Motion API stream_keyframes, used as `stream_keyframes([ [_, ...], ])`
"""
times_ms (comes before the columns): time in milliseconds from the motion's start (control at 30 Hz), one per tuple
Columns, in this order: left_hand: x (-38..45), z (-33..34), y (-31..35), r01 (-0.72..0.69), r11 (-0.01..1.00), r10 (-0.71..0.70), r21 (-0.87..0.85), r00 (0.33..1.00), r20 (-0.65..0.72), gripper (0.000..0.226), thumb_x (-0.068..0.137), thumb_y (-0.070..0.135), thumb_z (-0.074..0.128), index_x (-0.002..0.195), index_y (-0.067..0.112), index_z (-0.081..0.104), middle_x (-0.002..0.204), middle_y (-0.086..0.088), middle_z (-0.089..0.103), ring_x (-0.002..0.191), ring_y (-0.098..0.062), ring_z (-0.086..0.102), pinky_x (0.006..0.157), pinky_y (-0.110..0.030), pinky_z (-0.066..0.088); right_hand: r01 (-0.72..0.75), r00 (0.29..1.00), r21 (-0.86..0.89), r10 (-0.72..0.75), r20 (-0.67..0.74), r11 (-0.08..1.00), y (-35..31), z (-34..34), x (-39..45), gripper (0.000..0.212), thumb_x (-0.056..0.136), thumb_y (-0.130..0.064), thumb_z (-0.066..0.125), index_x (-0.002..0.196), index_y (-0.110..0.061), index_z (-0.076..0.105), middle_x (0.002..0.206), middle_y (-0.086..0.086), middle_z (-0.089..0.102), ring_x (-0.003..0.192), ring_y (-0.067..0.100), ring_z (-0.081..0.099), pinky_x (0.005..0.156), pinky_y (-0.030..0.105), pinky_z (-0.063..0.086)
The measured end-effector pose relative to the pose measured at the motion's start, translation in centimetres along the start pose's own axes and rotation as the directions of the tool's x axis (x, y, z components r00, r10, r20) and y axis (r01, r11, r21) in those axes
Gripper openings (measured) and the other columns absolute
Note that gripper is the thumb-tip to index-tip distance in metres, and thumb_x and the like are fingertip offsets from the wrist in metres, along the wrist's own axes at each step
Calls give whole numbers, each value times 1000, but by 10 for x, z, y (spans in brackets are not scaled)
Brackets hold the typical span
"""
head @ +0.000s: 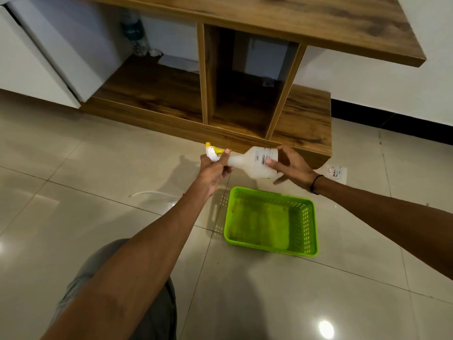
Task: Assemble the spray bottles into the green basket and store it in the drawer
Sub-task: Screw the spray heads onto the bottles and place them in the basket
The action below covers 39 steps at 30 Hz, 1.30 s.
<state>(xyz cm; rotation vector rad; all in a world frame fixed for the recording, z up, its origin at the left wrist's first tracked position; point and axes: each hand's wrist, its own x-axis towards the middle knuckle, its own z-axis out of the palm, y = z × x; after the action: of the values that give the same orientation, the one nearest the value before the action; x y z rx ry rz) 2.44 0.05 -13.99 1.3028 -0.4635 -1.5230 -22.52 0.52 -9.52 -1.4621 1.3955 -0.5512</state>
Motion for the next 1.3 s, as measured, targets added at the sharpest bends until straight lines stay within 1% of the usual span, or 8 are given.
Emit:
stream_keyframes([
  [167, 2, -1, 0, -25, 999, 23, 45, 999, 48, 56, 96, 27, 77, 135, 0, 47, 113, -14, 66, 91, -24, 70, 62, -26, 65, -455, 881, 72, 437, 179, 888, -1, 8, -1, 129, 70, -97, -7, 105, -4, 76, 82, 27, 74, 58, 29, 71, 53, 29, 57],
  [400, 6, -2, -2, -20, 1000, 20, 6, 1000, 9, 65, 96, 27, 77, 143, -4, 46, 116, -17, 66, 84, -19, 70, 58, -24, 62, 246, 968, -291, -221, 117, 925, 7, 5, -6, 98, 81, -74, 67, 157, -37, 19, 149, 3, 45, 112, 22, 66, 63, 48, 66],
  [600, 3, -5, -3, -22, 997, 19, 74, 999, 34, 65, 95, 30, 78, 141, 0, 44, 116, -16, 62, 91, -24, 67, 61, -25, 63, -301, 939, 3, 296, 173, 954, 2, 13, -9, 123, 64, -103, 13, 144, -15, 44, 98, 25, 73, 66, 28, 74, 57, 41, 63],
  [700, 3, -5, -2, -21, 998, 18, 62, 999, 45, 67, 95, 31, 78, 143, -1, 46, 120, -18, 65, 95, -25, 69, 63, -25, 64, -2, 998, -35, 4, 58, 999, 3, 22, -15, 94, 77, -90, 47, 153, -41, 20, 154, 5, 41, 107, 23, 69, 55, 44, 64],
  [800, 4, -6, -2, -9, 998, 7, 61, 999, 37, 65, 96, 32, 77, 143, 1, 45, 131, -22, 65, 101, -26, 69, 66, -27, 65, 112, 994, -122, -113, -7, 986, 6, 28, -12, 94, 71, -80, 70, 143, -36, 29, 131, 4, 57, 89, 21, 74, 49, 40, 62],
  [933, 3, -7, 0, -3, 995, -4, 97, 998, 64, 63, 96, 30, 77, 141, 5, 43, 125, -16, 59, 103, -26, 65, 69, -28, 65, -281, 955, 125, 265, 134, 951, -4, 28, -13, 102, 70, -98, 25, 117, -17, 65, 84, 19, 72, 57, 27, 68, 51, 34, 57],
  [1133, 2, -3, 3, 7, 998, -11, 59, 998, 69, 47, 97, 28, 75, 128, 11, 44, 116, -9, 63, 98, -22, 68, 66, -27, 65, 161, 979, -87, -170, -109, 983, -1, 27, -16, 88, 81, -70, 69, 144, -26, 26, 143, 2, 45, 102, 20, 70, 57, 46, 66],
  [1300, -1, -3, 3, -27, 993, 12, 118, 991, 132, 38, 99, 18, 73, 124, 14, 44, 117, -10, 60, 92, -17, 66, 64, -23, 63, -344, 939, 260, 331, 95, 902, -5, 28, -16, 72, 92, -82, 36, 117, -19, 63, 98, 21, 75, 63, 24, 73, 53, 35, 60],
])
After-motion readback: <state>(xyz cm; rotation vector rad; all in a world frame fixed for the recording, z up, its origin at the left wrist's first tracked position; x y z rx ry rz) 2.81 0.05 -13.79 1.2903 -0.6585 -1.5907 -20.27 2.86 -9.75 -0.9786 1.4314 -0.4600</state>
